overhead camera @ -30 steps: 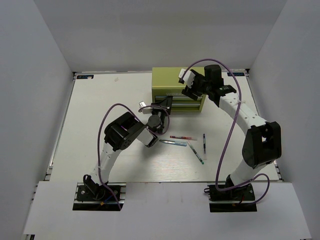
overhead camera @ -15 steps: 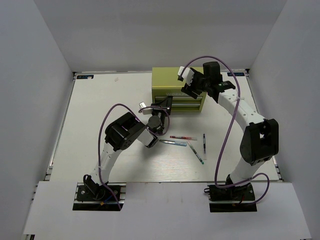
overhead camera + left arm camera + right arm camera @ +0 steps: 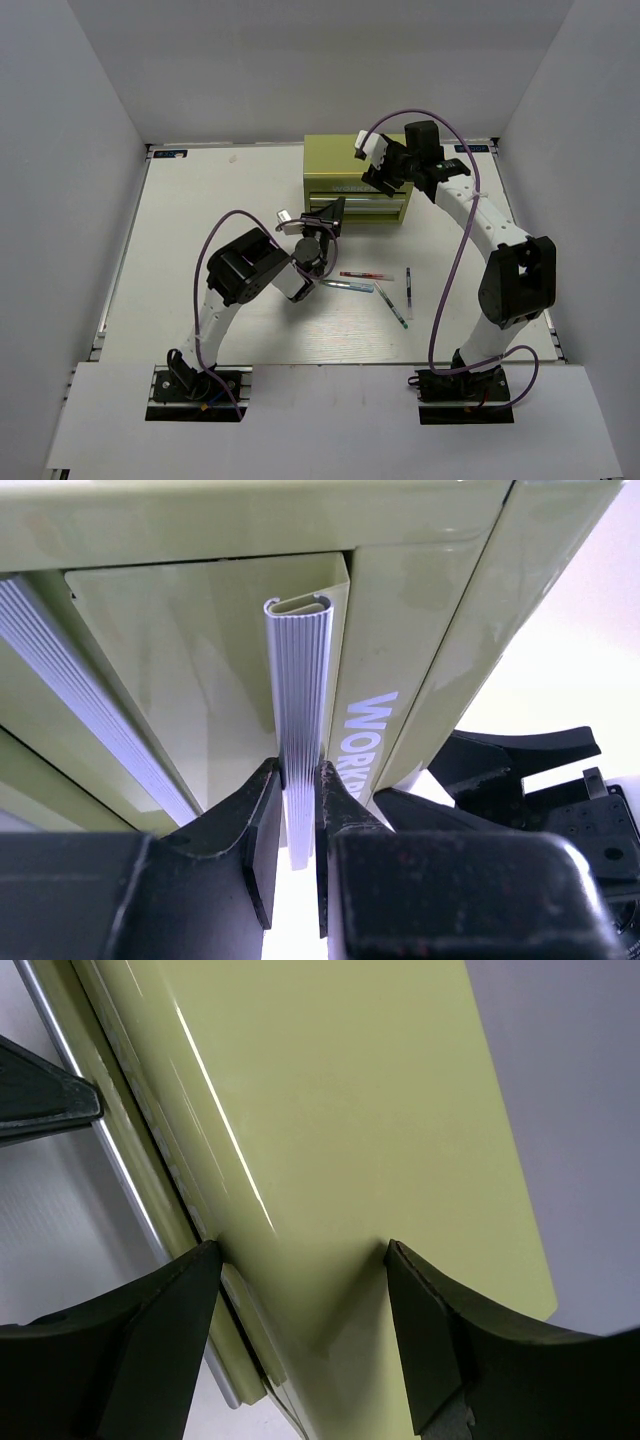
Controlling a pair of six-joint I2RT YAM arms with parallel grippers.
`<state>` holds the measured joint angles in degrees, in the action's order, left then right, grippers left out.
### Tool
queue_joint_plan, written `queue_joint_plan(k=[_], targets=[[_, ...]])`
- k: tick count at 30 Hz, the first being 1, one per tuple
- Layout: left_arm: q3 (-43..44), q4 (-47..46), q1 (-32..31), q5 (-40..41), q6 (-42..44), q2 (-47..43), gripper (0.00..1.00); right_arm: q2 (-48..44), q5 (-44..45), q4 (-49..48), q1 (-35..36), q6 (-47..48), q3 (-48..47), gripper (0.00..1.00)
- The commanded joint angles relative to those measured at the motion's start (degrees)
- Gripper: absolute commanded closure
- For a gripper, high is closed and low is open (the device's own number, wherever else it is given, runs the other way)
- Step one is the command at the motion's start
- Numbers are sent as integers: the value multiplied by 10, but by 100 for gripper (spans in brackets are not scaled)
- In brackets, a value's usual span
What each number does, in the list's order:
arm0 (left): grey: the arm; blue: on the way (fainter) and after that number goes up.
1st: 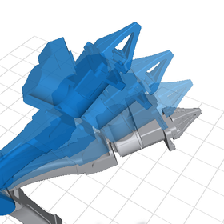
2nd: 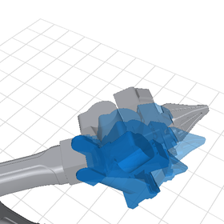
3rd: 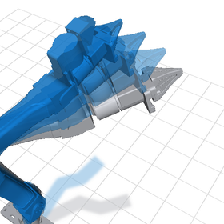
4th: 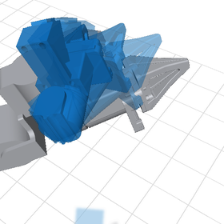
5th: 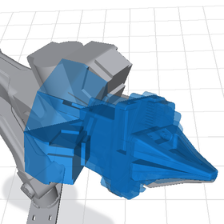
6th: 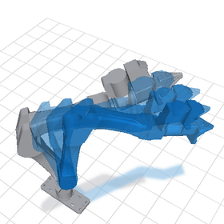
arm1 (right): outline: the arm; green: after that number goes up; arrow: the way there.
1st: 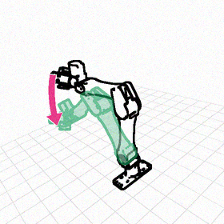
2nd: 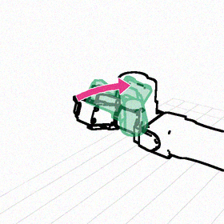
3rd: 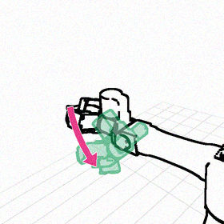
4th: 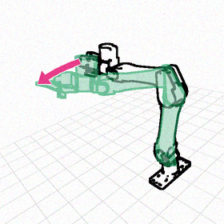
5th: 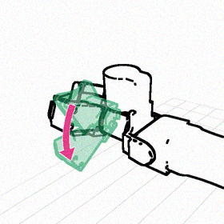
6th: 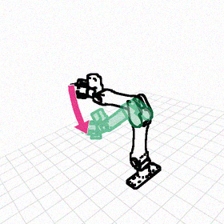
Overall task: Sort the stationery into containers
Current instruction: Open the drawer in the storage box.
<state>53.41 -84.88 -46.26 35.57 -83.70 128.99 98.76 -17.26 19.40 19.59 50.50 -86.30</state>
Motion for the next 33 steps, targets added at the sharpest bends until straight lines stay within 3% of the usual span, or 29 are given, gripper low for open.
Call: queue_joint_plan(k=[1,23,25,27,28,30,33], targets=[[-44,-56,-13,29,13,0,100,33,31,-2,-3,-24,-14,29],[-154,-122,-96,79,23,-42,100,38,63,-11,-2,-54,-4,31],[-154,-128,-96,79,23,-42,100,33,61,-13,-3,-52,2,26],[-149,-136,-96,79,23,-37,81,24,57,-13,-3,-52,10,20],[-144,-136,-91,79,23,-37,63,19,55,-12,-3,-48,15,18],[-144,-123,-91,79,23,-43,42,7,49,-14,-5,-44,25,16],[-144,-103,-91,67,28,-60,31,-12,39,-19,-3,-39,37,15]])
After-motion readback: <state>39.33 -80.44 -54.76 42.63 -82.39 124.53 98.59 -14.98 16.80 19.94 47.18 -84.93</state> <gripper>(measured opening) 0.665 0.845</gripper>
